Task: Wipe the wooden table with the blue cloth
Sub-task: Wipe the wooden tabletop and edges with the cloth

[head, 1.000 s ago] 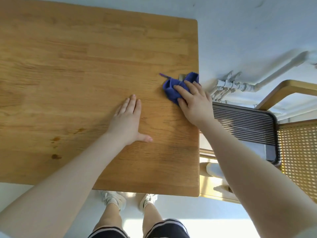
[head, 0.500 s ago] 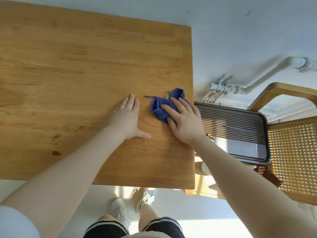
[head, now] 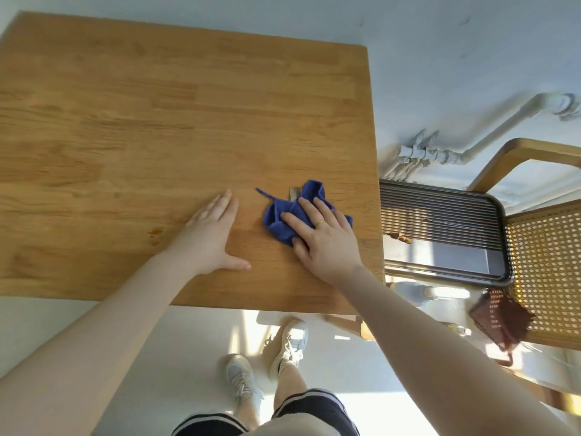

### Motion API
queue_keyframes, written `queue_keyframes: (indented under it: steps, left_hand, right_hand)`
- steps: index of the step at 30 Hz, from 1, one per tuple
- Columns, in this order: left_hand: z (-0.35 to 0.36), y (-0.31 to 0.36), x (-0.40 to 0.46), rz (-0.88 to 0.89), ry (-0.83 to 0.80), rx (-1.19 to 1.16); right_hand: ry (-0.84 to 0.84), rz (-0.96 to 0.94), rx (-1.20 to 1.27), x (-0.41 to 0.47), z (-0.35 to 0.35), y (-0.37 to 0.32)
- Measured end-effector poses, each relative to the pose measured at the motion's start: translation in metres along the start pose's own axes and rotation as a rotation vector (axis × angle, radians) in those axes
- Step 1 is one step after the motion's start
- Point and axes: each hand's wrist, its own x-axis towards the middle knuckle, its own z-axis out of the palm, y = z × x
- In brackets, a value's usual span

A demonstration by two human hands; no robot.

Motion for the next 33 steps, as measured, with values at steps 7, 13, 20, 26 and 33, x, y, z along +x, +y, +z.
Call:
queue_keyframes:
  steps: [7,13,20,26,33]
  left_hand:
    - [0.007,-0.024,-0.019,-0.026,0.026,0.022]
    - [0.013,-0.031,-0.019,-0.06,0.079,0.157]
    - [0.016,-0.034,-0.007,-0.085,0.055,0.178]
    - [0.019,-0.041,-0.007,-0.035,0.076,0.112]
    - [0.016,-0.04,-0.007,-0.023,0.086,0.087]
  right_hand:
    - [0.028,0.217,-0.006,0.053,0.003,-0.024]
    - [0.005,-0.093,-0.017,-0.001,0.023,-0.063]
    - [-0.006,0.096,-0.011,0.074,0.009,-0.047]
    - [0.108,0.067,-0.022,0.032,0.022,-0.069]
    - [0.061,-0.009,-0.007,0.011,0.024,-0.073]
